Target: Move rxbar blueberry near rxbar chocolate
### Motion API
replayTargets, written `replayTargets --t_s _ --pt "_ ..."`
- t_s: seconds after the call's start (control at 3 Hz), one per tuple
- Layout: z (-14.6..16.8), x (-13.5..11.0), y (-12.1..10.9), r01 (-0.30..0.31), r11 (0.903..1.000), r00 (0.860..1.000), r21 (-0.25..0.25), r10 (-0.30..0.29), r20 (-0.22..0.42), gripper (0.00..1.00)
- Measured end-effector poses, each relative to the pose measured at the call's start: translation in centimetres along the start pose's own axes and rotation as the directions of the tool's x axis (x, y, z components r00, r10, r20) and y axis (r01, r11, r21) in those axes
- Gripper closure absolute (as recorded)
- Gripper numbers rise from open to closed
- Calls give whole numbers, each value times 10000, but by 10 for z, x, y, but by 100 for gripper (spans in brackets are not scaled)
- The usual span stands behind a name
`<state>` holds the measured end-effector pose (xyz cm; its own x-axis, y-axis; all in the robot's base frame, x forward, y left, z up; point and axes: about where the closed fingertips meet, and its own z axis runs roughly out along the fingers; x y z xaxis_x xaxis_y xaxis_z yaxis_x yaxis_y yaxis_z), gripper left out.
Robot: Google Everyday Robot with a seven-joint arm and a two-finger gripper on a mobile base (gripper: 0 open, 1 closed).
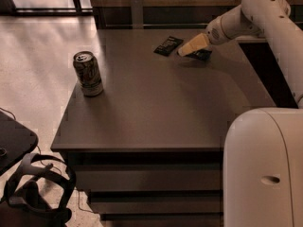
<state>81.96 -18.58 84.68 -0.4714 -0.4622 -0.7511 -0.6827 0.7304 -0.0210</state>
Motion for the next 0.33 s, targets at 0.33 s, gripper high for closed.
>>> replayTargets --t_s 0.33 --pt "0 0 0 0 10000 10000 0 0 0 0"
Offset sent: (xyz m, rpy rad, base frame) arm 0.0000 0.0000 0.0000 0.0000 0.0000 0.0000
